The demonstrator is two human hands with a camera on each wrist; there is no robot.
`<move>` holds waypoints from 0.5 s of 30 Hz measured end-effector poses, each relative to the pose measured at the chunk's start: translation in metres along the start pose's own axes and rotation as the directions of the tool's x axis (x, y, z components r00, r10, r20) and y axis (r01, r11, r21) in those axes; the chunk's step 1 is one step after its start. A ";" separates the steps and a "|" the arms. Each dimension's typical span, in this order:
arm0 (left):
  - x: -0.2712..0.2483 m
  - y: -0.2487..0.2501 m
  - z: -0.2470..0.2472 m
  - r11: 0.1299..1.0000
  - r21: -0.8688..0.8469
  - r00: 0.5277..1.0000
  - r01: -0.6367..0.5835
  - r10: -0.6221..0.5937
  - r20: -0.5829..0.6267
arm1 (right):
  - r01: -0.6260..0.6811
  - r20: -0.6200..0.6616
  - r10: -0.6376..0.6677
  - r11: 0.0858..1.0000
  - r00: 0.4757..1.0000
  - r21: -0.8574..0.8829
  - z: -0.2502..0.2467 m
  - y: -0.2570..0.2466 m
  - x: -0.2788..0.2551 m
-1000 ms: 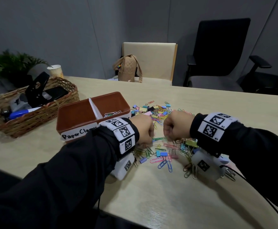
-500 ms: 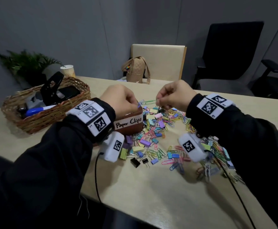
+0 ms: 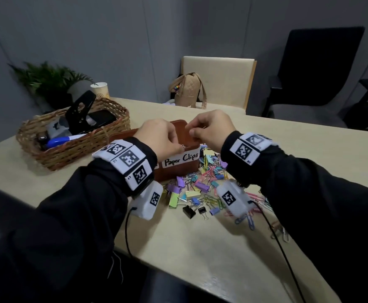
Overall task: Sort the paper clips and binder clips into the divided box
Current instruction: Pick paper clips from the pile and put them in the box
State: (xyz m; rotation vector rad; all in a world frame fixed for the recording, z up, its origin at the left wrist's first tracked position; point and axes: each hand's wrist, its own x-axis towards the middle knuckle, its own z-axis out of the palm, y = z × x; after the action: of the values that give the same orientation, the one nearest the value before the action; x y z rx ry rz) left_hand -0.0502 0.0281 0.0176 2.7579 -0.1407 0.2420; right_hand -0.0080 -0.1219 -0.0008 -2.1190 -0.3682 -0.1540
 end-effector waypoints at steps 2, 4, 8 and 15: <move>-0.007 0.006 0.008 0.999 -0.013 0.993 -0.050 0.051 0.111 | 0.019 -0.014 -0.020 0.999 1.000 -0.030 -0.012 0.003 -0.008; -0.012 0.013 0.019 0.994 -0.025 0.972 -0.107 0.109 0.208 | 0.014 0.075 -0.003 0.988 0.997 -0.153 -0.024 0.009 -0.018; -0.025 0.028 0.045 0.970 -0.029 0.855 -0.240 0.226 0.467 | 0.120 0.425 0.184 0.795 0.886 -0.595 -0.037 0.025 -0.040; -0.019 0.045 0.065 0.903 0.119 0.803 -0.412 0.298 0.516 | 0.256 0.516 0.211 0.677 0.830 -0.690 -0.037 0.038 -0.063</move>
State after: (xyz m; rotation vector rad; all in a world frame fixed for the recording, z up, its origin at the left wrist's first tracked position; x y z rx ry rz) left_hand -0.0650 -0.0362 -0.0297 2.9374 -0.8238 -0.3822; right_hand -0.0540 -0.1845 -0.0266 -2.9752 -0.7897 0.4059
